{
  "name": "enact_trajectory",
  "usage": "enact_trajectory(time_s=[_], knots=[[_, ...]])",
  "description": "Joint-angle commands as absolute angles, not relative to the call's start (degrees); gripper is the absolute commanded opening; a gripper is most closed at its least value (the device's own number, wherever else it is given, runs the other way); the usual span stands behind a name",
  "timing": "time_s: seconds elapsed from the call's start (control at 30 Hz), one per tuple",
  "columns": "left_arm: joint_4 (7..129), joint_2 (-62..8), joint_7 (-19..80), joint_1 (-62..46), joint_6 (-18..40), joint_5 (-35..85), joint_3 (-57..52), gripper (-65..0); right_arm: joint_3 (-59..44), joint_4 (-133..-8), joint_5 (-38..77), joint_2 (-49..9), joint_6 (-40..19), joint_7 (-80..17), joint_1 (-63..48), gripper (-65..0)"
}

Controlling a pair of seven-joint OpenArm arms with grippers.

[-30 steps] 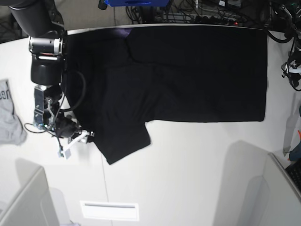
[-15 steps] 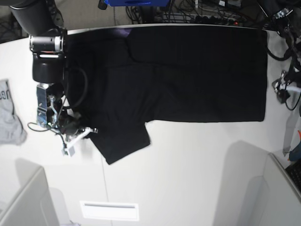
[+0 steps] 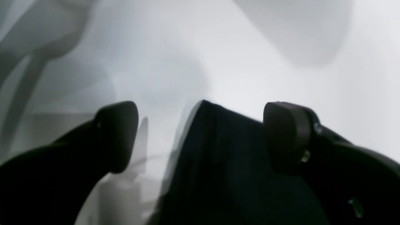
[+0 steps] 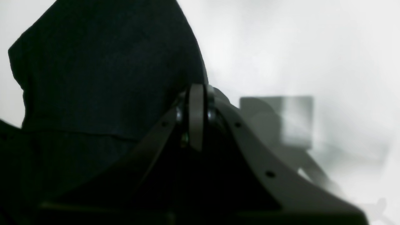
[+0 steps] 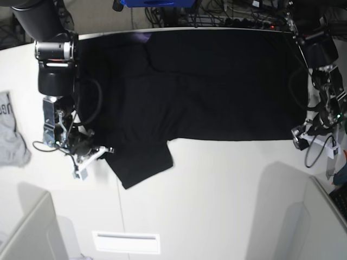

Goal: Fold the T-shirt properly
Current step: 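Grasp the shirt's hem corners with both grippers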

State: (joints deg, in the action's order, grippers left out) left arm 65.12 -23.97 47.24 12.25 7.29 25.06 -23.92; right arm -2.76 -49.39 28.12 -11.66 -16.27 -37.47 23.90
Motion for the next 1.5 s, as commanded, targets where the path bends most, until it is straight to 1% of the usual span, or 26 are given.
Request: enact_trajectory(time_s=[0.0,0.13,0.37,0.4,0.43,0.53,0.6,0.67,0.77,0.83,0.87,0.93,1.0,1.3,1.47], knots=[[65.3,-25.2,46.4,14.2,7.3,23.3,-23.3,-4.9,-2.9,-50.0,27.8,-12.1,-16.3,-38.0,25.1,-65.0],[64.0,-22.8,46.4,15.3,7.3,17.9,-22.3,-5.1,-2.9,-50.0,27.8,-12.1,-16.3,-37.8,25.1,-65.0],[61.8,-21.1,46.3,15.5,7.3,16.5,-21.8,-5.3,-2.9,-50.2,27.8,-12.1,-16.3,-37.7,25.2,-65.0],[61.0,-21.1,46.3,16.1,7.3,16.5,-21.8,-6.1,-2.9,-50.2,27.8,-12.1,-16.3,-37.7,25.2,-65.0],[59.9,-21.1,46.3,16.5,7.3,16.5,-21.8,-8.2,-2.9,-50.2,27.8,-12.1,-16.3,-37.7,25.2,-65.0],[57.0,-21.3,46.3,17.4,7.4,16.5,-21.8,-20.4,-2.9,-50.2,27.8,-12.2,-16.3,-37.7,25.2,-65.0],[56.7,-21.4,46.3,17.4,7.4,16.6,-21.8,-26.2,-2.9,-50.2,27.8,-12.2,-16.3,-37.7,25.2,-65.0],[56.7,-21.3,46.3,17.5,7.4,16.7,-21.8,-29.6,-2.9,-50.2,27.8,-12.2,-16.3,-37.7,25.2,-65.0],[56.7,-21.2,46.3,17.5,7.4,16.8,-21.7,-31.3,-2.9,-50.2,27.8,-12.2,-16.3,-37.7,25.3,-65.0],[56.5,-21.2,46.3,17.5,7.4,16.9,-21.1,-34.2,-2.9,-50.2,27.8,-12.2,-16.3,-37.7,25.3,-65.0],[56.4,-21.2,46.3,17.5,7.4,17.0,-20.0,-37.8,-2.9,-50.2,27.8,-12.2,-16.3,-37.6,25.3,-65.0],[56.4,-21.3,46.2,17.5,7.4,17.0,-18.5,-49.2,-2.9,-50.2,27.8,-12.3,-16.3,-37.6,25.3,-65.0],[56.4,-21.3,46.2,17.5,7.4,17.0,-18.3,-64.5,-2.9,-50.2,27.8,-12.3,-16.3,-37.6,25.3,-65.0],[57.3,-21.7,46.2,19.5,7.5,17.0,-18.3,-65.0,-2.9,-50.2,27.9,-12.4,-16.3,-33.2,25.3,-65.0],[63.2,-21.8,46.5,17.8,7.5,17.1,-18.3,-65.0,-2.9,-50.3,28.0,-12.5,-16.3,-31.3,25.1,-65.0]])
